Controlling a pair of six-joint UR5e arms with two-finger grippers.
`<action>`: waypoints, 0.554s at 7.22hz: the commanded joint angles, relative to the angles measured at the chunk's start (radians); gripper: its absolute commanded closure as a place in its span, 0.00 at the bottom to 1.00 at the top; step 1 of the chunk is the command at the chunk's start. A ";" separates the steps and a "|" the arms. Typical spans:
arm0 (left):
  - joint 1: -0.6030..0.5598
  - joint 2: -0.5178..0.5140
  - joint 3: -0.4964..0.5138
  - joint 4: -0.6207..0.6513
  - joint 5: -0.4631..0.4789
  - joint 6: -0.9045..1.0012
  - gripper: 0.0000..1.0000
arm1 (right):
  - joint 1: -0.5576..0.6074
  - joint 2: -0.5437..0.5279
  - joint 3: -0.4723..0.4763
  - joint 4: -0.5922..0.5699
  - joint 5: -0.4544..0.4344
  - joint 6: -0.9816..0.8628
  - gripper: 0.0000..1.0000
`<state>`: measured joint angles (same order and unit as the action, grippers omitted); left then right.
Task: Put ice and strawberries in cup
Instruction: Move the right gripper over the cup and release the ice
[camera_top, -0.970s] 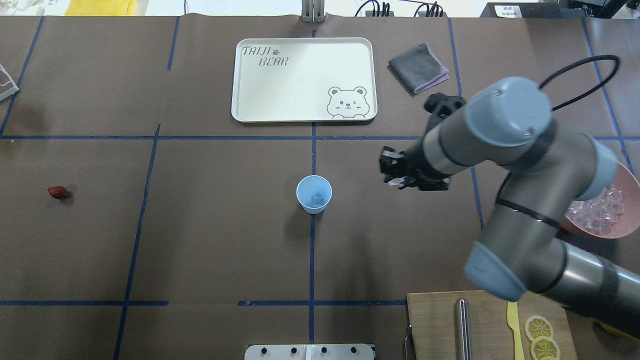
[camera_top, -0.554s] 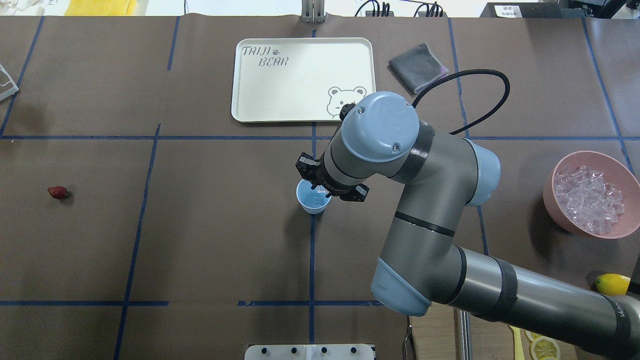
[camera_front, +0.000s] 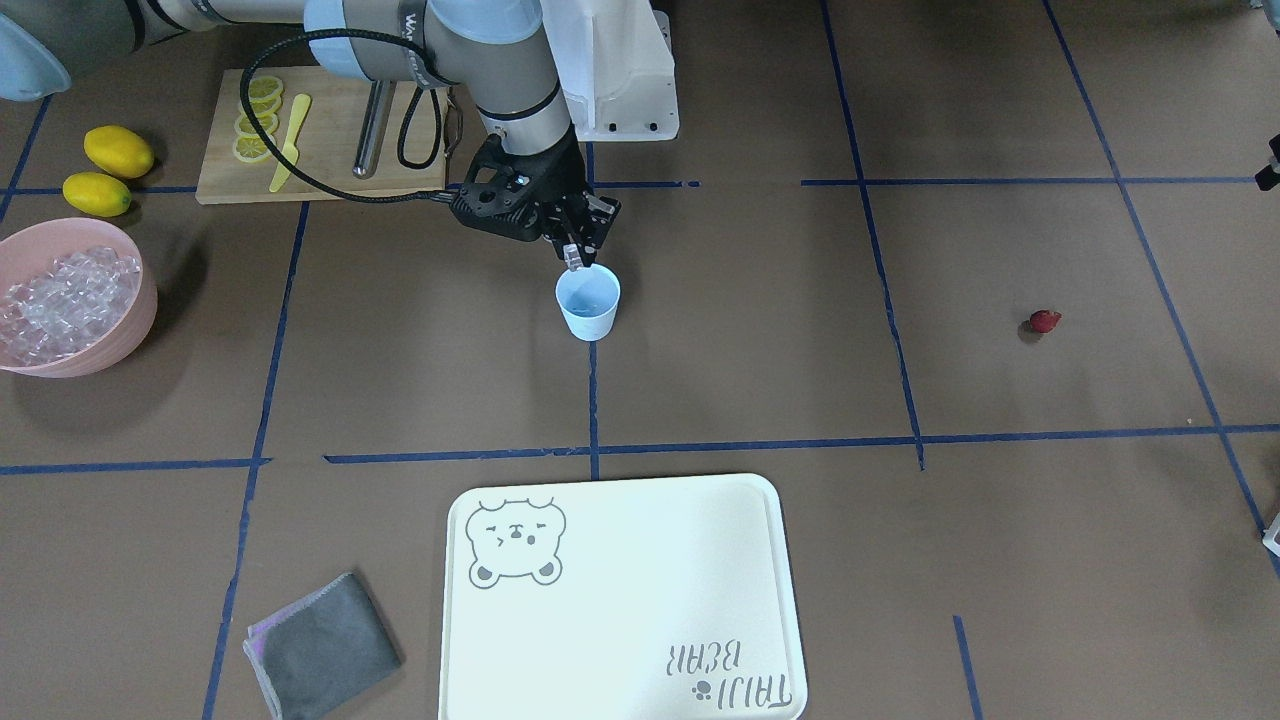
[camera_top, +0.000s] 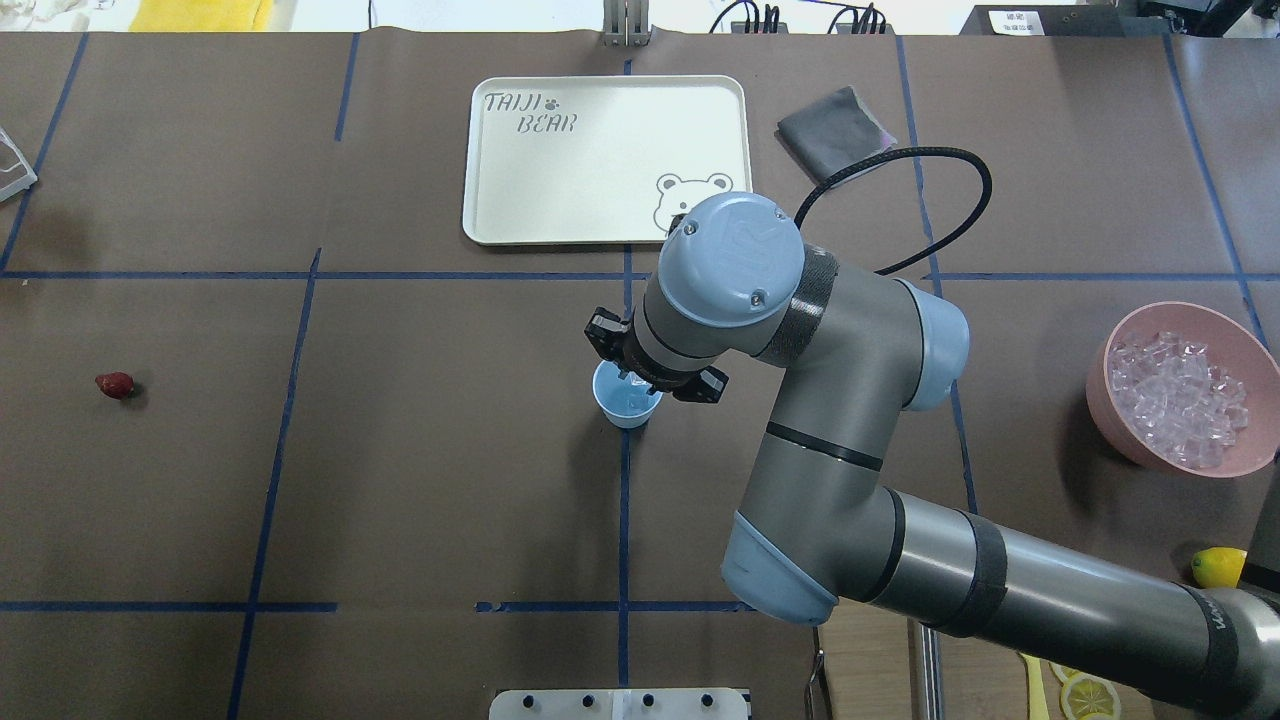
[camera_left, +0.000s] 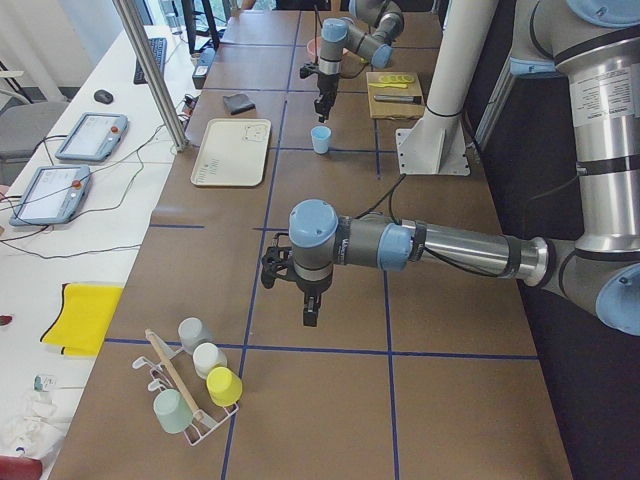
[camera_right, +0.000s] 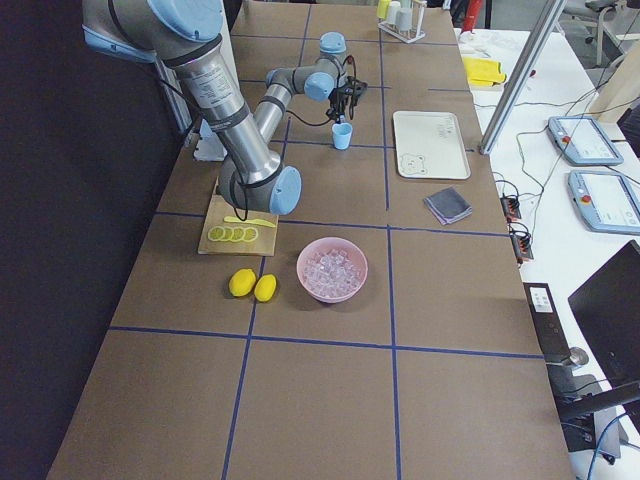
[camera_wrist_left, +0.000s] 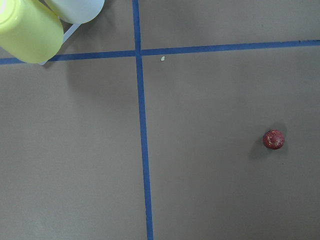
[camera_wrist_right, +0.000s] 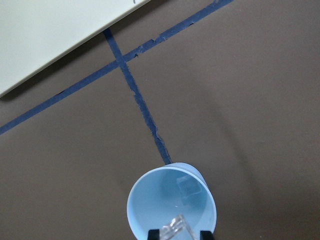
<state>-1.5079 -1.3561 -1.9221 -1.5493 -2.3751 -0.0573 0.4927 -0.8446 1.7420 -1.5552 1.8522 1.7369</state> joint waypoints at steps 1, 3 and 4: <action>0.000 0.000 0.000 0.000 0.001 0.001 0.00 | 0.000 0.001 -0.030 0.032 -0.001 -0.002 0.45; 0.000 0.000 0.000 0.000 0.001 0.001 0.00 | 0.000 0.001 -0.053 0.076 -0.001 0.009 0.25; 0.000 0.000 0.000 0.000 0.001 0.001 0.00 | 0.000 0.001 -0.053 0.076 0.001 0.009 0.24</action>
<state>-1.5079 -1.3561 -1.9221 -1.5493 -2.3746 -0.0568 0.4924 -0.8437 1.6925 -1.4863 1.8518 1.7440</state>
